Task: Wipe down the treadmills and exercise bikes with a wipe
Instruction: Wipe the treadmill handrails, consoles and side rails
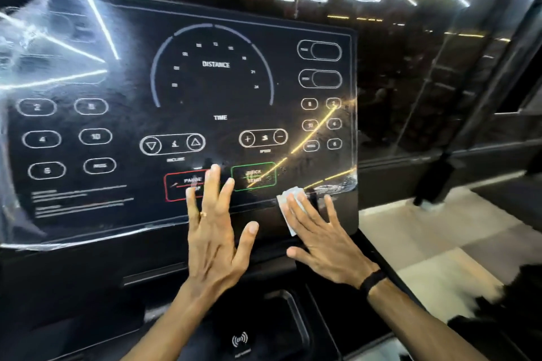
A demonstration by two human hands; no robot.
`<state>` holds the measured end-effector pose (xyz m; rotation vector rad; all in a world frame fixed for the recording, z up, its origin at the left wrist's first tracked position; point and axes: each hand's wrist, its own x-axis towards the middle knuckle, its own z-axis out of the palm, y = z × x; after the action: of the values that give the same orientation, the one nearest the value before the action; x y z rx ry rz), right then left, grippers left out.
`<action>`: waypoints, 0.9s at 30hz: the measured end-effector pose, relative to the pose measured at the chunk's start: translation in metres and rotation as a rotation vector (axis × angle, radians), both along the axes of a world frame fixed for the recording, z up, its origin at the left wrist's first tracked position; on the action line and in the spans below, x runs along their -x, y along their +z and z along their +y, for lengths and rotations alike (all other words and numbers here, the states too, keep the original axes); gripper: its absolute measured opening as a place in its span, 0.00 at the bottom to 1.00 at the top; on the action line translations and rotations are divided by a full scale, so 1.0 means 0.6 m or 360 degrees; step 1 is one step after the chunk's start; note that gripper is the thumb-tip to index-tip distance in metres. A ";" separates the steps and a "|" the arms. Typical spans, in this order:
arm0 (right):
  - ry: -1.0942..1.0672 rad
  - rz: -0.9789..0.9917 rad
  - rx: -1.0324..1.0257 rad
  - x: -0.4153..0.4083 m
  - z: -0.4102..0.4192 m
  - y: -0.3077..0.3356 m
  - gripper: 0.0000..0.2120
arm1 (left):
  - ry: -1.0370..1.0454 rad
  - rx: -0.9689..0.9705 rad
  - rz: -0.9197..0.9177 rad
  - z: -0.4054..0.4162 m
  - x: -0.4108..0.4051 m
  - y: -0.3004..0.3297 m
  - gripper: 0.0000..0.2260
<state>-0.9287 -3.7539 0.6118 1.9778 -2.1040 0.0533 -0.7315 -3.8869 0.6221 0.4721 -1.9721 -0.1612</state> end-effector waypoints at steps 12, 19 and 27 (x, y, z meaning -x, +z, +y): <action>-0.0389 -0.0481 0.0747 0.092 0.063 -0.027 0.38 | 0.0019 0.0019 -0.0224 0.018 0.039 -0.005 0.31; -0.0605 -0.0606 0.0986 0.100 0.050 -0.036 0.31 | 0.0049 0.0010 -0.0268 0.018 0.037 -0.006 0.31; -0.0690 -0.1402 0.1184 0.097 0.051 0.000 0.13 | 0.0066 0.0024 -0.0282 0.018 0.037 -0.005 0.32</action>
<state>-0.9871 -3.7236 0.6116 1.0867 -2.3631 1.5947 -0.7538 -3.8762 0.6188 0.5322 -2.1330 -0.0804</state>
